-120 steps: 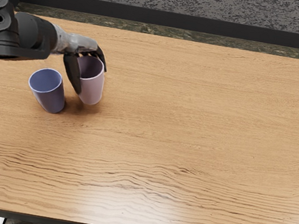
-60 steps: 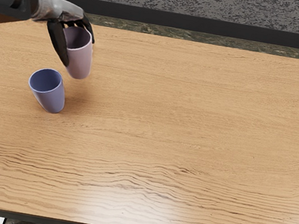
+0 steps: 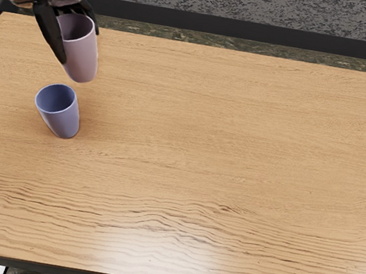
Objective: Pick up cup and place in cup with left hand
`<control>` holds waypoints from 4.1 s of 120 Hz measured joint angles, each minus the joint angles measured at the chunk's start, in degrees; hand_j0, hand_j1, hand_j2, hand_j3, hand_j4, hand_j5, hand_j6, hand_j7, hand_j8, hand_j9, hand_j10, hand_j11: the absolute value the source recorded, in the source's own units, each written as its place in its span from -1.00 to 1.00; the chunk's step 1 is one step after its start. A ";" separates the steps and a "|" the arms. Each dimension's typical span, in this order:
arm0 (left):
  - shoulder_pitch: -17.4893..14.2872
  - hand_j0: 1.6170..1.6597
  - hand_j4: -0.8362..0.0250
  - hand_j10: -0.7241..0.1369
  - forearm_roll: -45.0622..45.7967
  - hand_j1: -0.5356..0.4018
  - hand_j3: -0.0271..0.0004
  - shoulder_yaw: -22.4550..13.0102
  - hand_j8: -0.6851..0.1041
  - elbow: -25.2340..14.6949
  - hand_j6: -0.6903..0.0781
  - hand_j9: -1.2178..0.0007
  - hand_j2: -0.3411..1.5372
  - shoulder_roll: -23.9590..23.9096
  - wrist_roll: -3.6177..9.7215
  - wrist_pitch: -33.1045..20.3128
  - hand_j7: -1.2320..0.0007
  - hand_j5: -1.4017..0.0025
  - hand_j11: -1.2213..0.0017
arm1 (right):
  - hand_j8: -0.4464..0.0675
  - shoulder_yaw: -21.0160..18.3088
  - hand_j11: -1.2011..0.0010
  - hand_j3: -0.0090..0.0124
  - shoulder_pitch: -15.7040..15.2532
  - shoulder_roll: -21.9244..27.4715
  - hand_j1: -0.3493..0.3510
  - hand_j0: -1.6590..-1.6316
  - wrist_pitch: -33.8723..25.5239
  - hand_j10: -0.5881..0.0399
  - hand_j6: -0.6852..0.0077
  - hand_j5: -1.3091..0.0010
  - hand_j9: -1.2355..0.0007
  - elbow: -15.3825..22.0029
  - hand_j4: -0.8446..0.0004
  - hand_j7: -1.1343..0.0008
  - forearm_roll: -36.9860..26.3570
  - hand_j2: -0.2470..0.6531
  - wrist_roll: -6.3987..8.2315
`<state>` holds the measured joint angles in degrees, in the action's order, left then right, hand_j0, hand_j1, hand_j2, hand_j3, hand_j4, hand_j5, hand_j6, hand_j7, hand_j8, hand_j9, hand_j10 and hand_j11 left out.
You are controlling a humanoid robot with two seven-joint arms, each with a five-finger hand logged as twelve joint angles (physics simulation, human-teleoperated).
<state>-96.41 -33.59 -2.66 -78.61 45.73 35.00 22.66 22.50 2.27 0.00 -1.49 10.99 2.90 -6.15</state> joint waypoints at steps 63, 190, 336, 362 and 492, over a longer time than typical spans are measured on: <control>-1.54 0.81 0.22 -0.19 6.36 -0.26 0.97 -0.12 0.23 -2.92 0.34 -0.05 -0.50 7.45 0.00 6.34 -0.06 0.02 -0.07 | 0.62 0.00 0.93 -0.16 0.45 0.00 -0.89 -0.93 0.00 0.77 0.89 0.94 0.93 0.00 0.93 0.93 -0.09 -0.47 0.00; 0.17 0.74 0.33 -0.11 8.94 -0.29 0.97 -1.49 0.33 -1.85 0.45 -0.15 -0.51 10.87 0.01 8.79 -0.16 -0.06 -0.16 | 0.62 0.00 0.93 -0.16 0.46 0.00 -0.89 -0.93 0.00 0.77 0.89 0.94 0.93 0.00 0.93 0.93 -0.09 -0.47 0.00; 2.99 0.71 0.48 0.00 5.19 -0.38 0.97 -1.90 0.46 3.65 0.60 -0.23 -0.52 3.93 0.00 8.23 -0.24 -0.17 -0.24 | 0.62 0.00 0.93 -0.16 0.46 0.00 -0.89 -0.93 0.00 0.77 0.89 0.94 0.93 -0.26 0.93 0.93 -0.09 -0.47 -0.09; 3.43 0.73 0.46 -0.02 5.09 -0.37 0.97 -1.90 0.44 3.98 0.58 -0.22 -0.54 3.58 0.00 8.05 -0.24 -0.16 -0.24 | 0.62 -0.01 0.93 -0.16 0.46 0.00 -0.89 -0.93 0.00 0.77 0.89 0.94 0.93 -0.32 0.93 0.93 -0.09 -0.47 -0.09; 2.90 0.92 0.63 0.37 4.94 0.54 0.97 -1.74 0.39 5.10 0.44 0.71 -0.61 2.32 0.00 5.13 0.71 0.74 0.71 | 0.62 -0.01 0.93 -0.16 0.46 0.00 -0.89 -0.93 0.00 0.77 0.89 0.94 0.93 -0.09 0.93 0.93 -0.09 -0.47 -0.09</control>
<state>-93.51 -28.64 -4.40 -73.51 48.05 35.00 27.78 22.49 2.72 0.00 -1.49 10.90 2.81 -6.24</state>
